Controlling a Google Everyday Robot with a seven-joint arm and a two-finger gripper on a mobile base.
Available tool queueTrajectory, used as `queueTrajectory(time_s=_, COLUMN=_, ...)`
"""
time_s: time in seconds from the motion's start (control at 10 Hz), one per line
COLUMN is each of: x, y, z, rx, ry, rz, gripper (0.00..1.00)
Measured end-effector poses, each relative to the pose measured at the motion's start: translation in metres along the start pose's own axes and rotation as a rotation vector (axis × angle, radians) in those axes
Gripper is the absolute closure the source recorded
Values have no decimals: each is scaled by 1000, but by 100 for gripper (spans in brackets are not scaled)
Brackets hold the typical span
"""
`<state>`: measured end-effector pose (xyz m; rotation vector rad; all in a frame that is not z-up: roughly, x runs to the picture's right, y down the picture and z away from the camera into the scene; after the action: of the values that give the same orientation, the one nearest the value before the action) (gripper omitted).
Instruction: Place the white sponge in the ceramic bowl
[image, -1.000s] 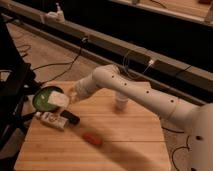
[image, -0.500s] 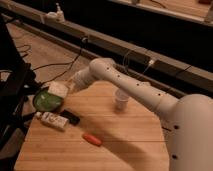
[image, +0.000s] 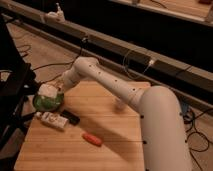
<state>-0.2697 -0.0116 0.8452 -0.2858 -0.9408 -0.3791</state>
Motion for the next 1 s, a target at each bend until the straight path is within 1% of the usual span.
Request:
queueTrajectory(time_s=0.1, x=2, y=-7, z=11, rx=1, ry=-14, rz=1, gripper=100)
queueTrajectory(time_s=0.2, x=7, y=-15, z=22, rx=14, ry=-41, rz=12, gripper=98)
queueTrajectory(time_s=0.3, x=10, y=-18, z=27, rx=26, ry=-59, rz=21, gripper=93)
queueTrajectory(time_s=0.5, x=23, y=-23, z=32, rx=57, ry=-91, rz=50, gripper=73)
queueTrajectory(time_s=0.6, x=29, y=-23, z=33, rx=67, ry=-103, rz=65, gripper=65)
queueTrajectory(time_s=0.7, x=37, y=-19, z=36, rx=80, ry=-125, rz=89, gripper=53)
queueTrajectory(time_s=0.9, x=45, y=-6, z=43, rx=82, ry=-158, rz=121, gripper=35)
queueTrajectory(time_s=1.0, x=49, y=5, z=47, rx=80, ry=-176, rz=135, gripper=24)
